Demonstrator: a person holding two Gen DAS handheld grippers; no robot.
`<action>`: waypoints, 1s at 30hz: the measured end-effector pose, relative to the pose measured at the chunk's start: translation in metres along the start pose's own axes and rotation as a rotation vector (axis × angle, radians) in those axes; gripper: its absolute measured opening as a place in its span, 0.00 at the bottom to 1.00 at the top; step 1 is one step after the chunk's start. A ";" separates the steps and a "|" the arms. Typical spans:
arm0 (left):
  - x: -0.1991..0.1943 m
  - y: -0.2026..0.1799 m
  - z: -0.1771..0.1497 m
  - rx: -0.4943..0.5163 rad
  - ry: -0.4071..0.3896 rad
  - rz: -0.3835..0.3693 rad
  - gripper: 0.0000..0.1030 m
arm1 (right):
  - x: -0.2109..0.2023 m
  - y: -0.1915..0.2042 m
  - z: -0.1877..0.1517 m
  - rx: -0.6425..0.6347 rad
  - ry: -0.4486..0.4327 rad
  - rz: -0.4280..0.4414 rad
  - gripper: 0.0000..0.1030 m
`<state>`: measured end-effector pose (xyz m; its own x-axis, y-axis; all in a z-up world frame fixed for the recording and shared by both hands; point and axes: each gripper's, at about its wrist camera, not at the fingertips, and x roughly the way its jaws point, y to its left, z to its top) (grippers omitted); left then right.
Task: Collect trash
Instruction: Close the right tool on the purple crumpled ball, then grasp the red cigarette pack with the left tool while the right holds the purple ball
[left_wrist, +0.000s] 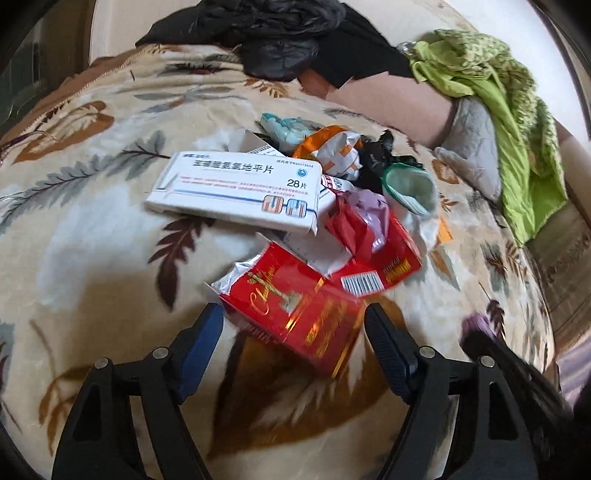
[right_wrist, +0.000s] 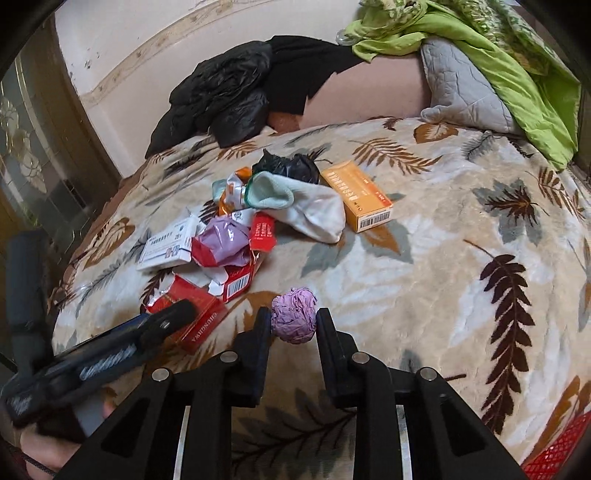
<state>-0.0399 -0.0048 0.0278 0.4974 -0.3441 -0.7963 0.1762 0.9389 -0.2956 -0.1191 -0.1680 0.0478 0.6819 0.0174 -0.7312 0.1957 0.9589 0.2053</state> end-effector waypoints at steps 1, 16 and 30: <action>0.005 -0.001 0.001 0.007 0.006 0.014 0.78 | 0.000 0.000 0.001 0.001 -0.005 -0.001 0.26; -0.007 0.020 0.001 0.005 -0.069 -0.038 0.41 | -0.003 -0.004 0.002 0.025 -0.021 0.025 0.26; 0.009 -0.022 -0.012 0.139 -0.046 0.099 0.80 | -0.013 -0.021 0.006 0.086 -0.061 0.000 0.26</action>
<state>-0.0495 -0.0282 0.0207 0.5556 -0.2520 -0.7923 0.2387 0.9612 -0.1384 -0.1279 -0.1898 0.0563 0.7230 -0.0019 -0.6909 0.2534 0.9310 0.2627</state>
